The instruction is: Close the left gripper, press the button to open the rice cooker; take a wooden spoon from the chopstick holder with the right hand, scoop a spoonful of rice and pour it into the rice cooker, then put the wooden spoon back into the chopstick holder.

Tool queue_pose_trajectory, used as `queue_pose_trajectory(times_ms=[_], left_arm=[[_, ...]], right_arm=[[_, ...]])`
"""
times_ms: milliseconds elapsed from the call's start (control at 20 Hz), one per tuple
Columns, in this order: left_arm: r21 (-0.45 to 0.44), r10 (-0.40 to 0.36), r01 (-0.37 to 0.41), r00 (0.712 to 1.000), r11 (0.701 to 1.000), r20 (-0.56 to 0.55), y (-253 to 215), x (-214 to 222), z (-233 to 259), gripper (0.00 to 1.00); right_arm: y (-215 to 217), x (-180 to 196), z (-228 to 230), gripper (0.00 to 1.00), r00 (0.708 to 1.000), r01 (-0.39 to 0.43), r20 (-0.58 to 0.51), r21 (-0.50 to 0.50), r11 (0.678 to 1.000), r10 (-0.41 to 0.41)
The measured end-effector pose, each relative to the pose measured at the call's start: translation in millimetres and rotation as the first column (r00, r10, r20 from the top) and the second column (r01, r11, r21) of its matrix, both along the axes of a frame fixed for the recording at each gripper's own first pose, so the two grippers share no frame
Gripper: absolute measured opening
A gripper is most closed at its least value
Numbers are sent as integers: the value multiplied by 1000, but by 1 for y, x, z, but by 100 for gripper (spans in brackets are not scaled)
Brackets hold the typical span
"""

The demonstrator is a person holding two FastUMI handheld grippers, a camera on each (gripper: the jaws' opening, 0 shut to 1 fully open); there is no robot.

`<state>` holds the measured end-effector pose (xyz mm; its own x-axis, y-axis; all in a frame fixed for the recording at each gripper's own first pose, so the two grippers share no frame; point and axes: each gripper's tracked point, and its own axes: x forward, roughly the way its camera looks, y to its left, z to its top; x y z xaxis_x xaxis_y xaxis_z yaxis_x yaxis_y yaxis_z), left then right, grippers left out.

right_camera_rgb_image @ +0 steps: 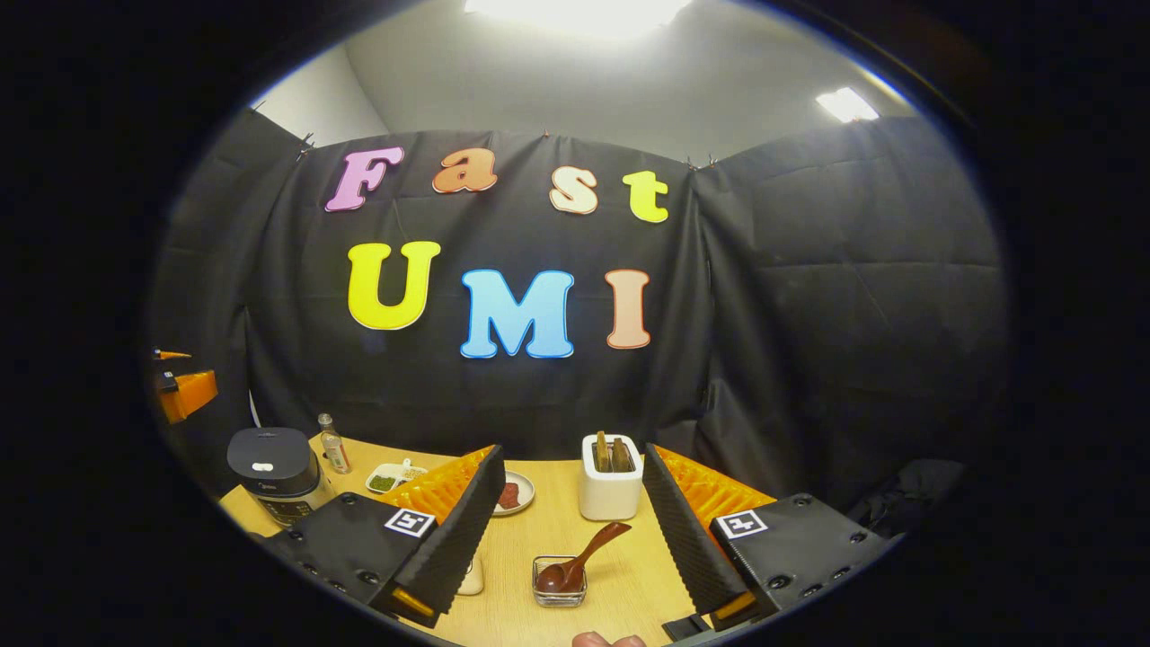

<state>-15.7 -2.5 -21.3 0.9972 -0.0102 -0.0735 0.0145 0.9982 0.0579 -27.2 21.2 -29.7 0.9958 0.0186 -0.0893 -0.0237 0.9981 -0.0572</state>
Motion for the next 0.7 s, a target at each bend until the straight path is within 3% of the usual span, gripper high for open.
queue_pose_trajectory(times_ms=[350,500,550,700], left_arm=[[-45,38,-40,998,998,-46,34,13,-11,92],[-40,49,-51,997,998,-62,54,24,-10,62],[-27,71,-73,996,997,-60,65,24,-8,61],[-8,78,-79,993,997,-84,85,43,-13,24]], right_arm=[[10,-3,-2,98,999,-35,-3,-10,999,35],[12,-4,-1,98,999,-44,-3,-11,999,44],[13,-4,-1,97,999,-44,-1,-11,999,44],[12,-3,3,97,999,-40,2,-8,999,40]])
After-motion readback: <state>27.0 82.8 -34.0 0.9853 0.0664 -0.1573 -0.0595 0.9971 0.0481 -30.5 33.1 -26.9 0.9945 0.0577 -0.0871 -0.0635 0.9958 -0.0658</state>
